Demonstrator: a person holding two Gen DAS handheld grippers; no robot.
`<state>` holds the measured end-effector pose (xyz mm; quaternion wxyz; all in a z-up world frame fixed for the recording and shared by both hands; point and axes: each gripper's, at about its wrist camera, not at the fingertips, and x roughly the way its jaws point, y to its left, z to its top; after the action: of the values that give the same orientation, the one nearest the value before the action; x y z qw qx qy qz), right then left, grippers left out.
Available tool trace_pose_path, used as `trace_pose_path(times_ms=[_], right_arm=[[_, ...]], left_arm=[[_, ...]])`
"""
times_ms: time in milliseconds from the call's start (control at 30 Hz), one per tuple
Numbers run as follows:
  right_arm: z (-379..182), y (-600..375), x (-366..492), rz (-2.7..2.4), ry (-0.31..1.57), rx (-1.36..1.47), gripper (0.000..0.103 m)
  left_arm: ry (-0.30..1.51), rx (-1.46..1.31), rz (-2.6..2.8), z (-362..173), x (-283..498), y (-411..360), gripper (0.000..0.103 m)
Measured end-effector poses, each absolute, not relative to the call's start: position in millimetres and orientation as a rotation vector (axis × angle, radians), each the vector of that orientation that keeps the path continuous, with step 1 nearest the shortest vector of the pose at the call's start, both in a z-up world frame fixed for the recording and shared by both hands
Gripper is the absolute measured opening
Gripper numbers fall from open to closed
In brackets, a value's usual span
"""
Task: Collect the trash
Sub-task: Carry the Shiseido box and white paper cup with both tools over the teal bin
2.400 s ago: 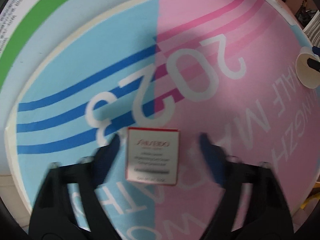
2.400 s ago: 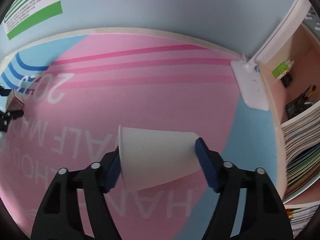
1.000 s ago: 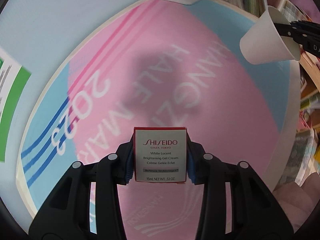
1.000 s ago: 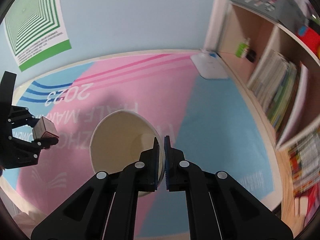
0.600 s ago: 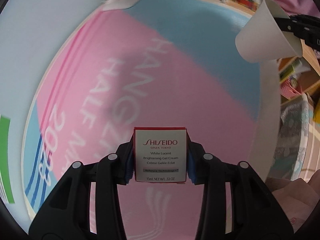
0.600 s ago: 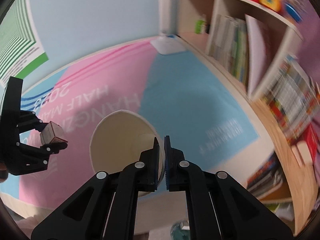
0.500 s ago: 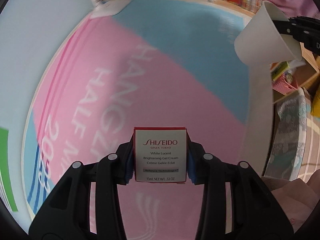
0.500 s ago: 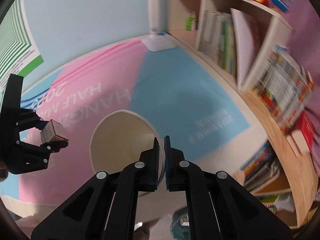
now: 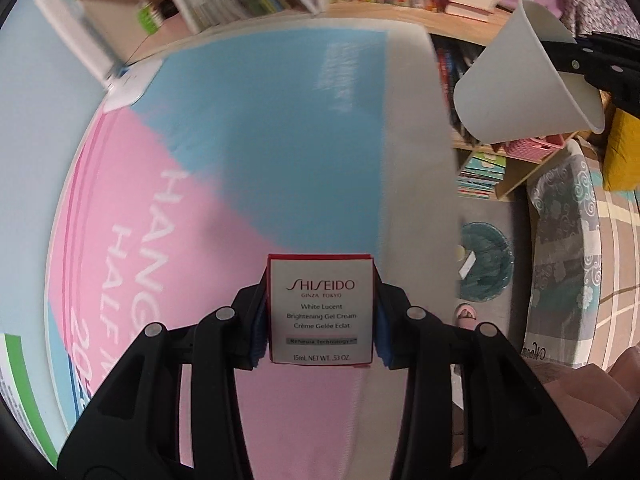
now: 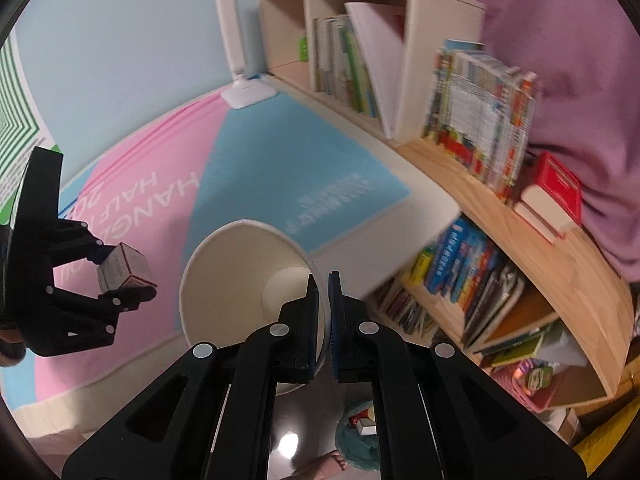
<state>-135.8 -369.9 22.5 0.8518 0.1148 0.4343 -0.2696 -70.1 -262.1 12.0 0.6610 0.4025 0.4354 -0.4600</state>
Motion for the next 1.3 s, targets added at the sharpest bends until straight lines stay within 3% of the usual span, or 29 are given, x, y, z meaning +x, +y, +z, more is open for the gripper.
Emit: trace_pose_path(times_ms=[1300], right_arm=[[-20, -386, -448, -0.903, 0.921, 0.576, 0.006]], left_arm=[[0.912, 1.251, -1.455, -40, -355, -382, 0.039]])
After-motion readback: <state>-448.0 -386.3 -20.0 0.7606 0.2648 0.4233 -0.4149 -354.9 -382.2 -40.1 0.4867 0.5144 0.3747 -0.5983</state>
